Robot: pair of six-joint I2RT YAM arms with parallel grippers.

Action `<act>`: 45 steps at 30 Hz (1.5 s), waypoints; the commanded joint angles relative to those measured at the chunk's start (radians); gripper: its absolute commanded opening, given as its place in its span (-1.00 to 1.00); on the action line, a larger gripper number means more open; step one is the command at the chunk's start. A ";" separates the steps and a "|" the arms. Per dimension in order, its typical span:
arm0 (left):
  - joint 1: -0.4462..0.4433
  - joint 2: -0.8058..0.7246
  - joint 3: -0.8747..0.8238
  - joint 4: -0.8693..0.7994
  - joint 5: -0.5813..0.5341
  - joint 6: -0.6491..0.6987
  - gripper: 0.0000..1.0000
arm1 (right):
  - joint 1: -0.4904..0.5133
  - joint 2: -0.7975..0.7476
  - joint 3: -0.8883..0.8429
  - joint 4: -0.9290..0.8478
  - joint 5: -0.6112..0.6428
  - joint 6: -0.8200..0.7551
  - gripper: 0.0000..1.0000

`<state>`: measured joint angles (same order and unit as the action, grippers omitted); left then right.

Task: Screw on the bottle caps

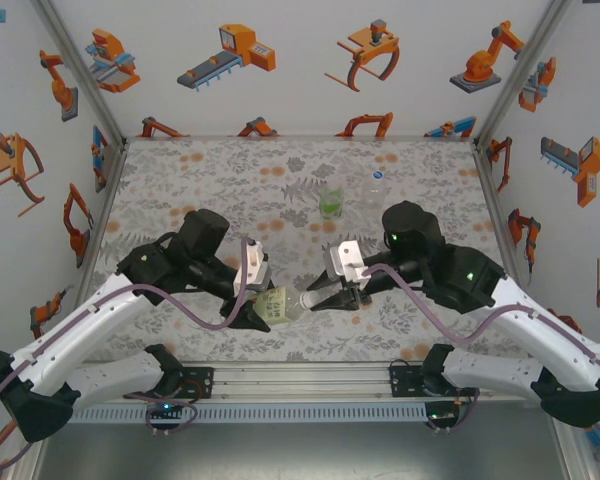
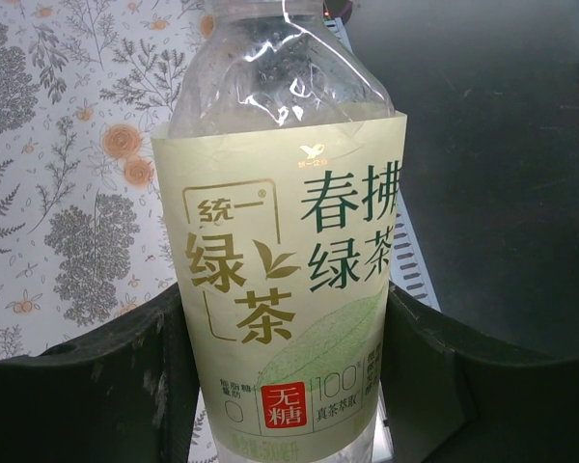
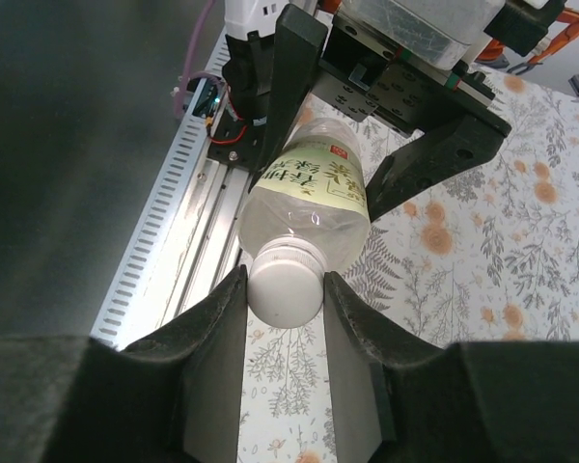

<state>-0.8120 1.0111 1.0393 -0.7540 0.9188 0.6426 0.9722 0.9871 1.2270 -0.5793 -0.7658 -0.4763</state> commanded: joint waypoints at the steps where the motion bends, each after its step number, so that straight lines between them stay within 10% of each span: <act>1: -0.005 -0.005 0.031 -0.002 0.043 0.006 -1.00 | 0.012 -0.006 -0.020 0.034 0.017 -0.016 -0.51; 5: -0.004 -0.010 0.025 0.036 0.037 -0.029 -1.00 | 0.025 -0.012 -0.048 0.079 0.083 0.064 -1.00; 19: -0.003 -0.064 -0.049 0.378 -0.173 -0.239 -1.00 | 0.205 -0.068 -0.355 0.506 0.681 0.610 -1.00; 28: -0.004 -0.094 -0.088 0.351 -0.437 -0.195 -1.00 | 0.205 -0.048 -0.257 0.280 1.075 1.132 -1.00; 35: -0.006 -0.104 -0.111 0.425 -0.532 -0.215 -1.00 | 0.201 0.029 -0.180 0.177 1.146 1.577 -1.00; 39: -0.006 -0.090 -0.103 0.403 -0.487 -0.184 -1.00 | 0.194 0.070 -0.115 0.175 1.141 1.554 -1.00; 45: -0.006 -0.078 -0.065 0.278 -0.319 -0.101 -1.00 | 0.131 0.001 -0.106 0.237 0.943 1.172 -0.06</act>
<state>-0.8215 0.9314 0.9272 -0.4885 0.4938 0.4915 1.1194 1.0271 1.0966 -0.3607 0.3309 0.9028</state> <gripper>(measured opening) 0.594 0.414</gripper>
